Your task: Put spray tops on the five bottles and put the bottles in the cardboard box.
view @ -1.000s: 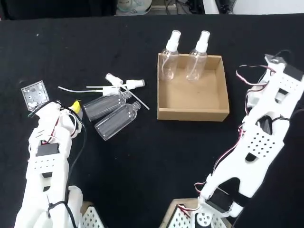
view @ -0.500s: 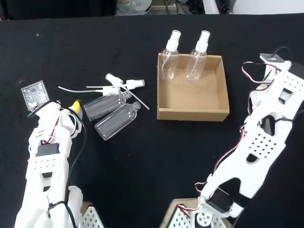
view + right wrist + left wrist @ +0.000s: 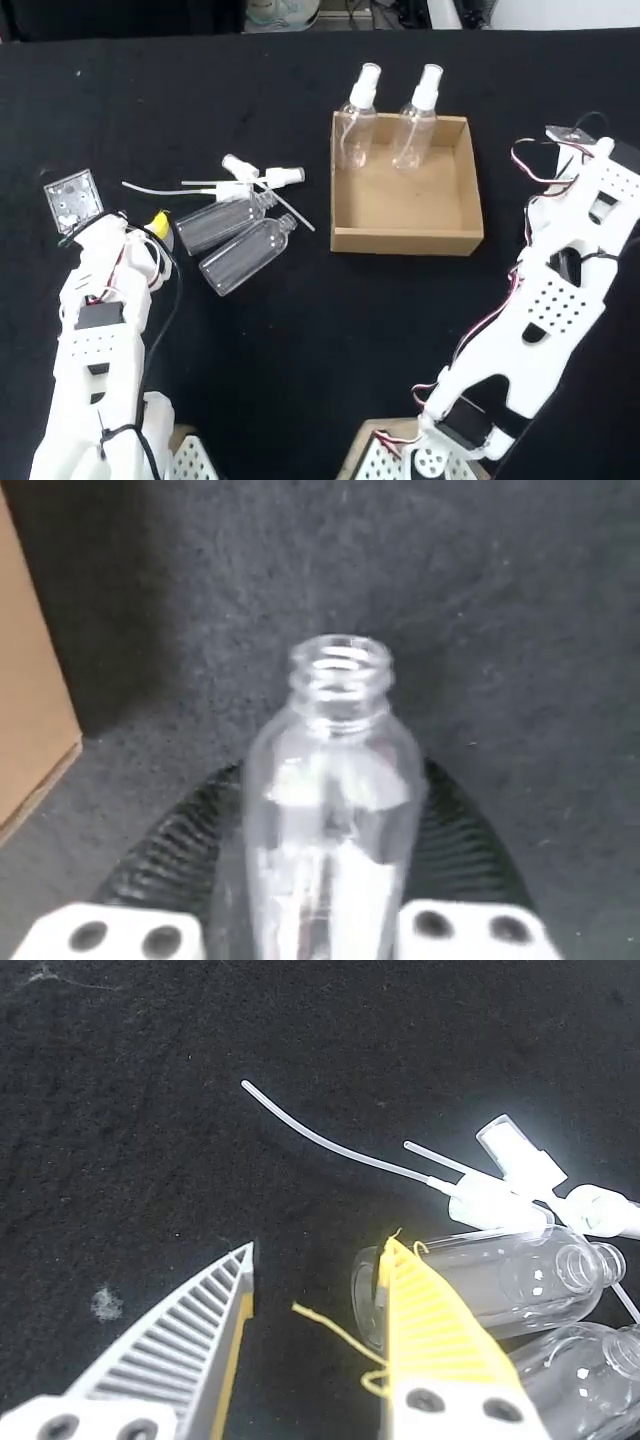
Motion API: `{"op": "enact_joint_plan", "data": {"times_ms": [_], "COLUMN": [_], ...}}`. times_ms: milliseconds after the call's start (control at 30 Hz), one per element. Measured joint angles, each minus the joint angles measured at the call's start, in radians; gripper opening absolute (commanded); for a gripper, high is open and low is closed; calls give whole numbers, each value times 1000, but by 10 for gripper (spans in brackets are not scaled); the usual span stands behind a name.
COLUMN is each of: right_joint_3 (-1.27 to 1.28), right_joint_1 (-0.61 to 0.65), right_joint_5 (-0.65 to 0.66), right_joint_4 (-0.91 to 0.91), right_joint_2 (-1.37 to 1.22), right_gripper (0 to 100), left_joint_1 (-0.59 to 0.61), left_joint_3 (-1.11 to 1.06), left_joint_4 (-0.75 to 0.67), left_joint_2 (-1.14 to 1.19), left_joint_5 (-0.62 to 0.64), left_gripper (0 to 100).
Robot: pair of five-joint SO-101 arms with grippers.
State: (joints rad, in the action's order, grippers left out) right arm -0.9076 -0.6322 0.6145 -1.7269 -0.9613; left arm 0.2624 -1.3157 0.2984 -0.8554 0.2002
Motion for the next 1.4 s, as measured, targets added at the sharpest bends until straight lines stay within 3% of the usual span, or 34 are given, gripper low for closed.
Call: {"op": "enact_joint_plan", "data": {"times_ms": [267, 533, 700, 900, 1133, 1400], "right_joint_3": [-97, -103, -103, -103, -103, -34], "right_joint_1": [0, 0, 0, 0, 0, 2], "right_joint_5": [-104, -216, -233, -242, -293, -315], "right_joint_4": [-2, -2, -2, -2, -2, -3], "right_joint_2": [44, 150, 150, 150, 196, 385], "right_gripper": [10, 10, 10, 10, 10, 10], "left_joint_1": [0, 0, 0, 0, -2, -8], "left_joint_3": [3, 301, 471, 730, 1053, 1438], "left_joint_4": [14, 390, 471, 548, 605, 821], "left_joint_2": [0, 78, 262, 562, 862, 1092], "left_joint_5": [0, -20, -147, -184, -354, -371], "left_gripper": [198, 198, 198, 199, 199, 199]}}
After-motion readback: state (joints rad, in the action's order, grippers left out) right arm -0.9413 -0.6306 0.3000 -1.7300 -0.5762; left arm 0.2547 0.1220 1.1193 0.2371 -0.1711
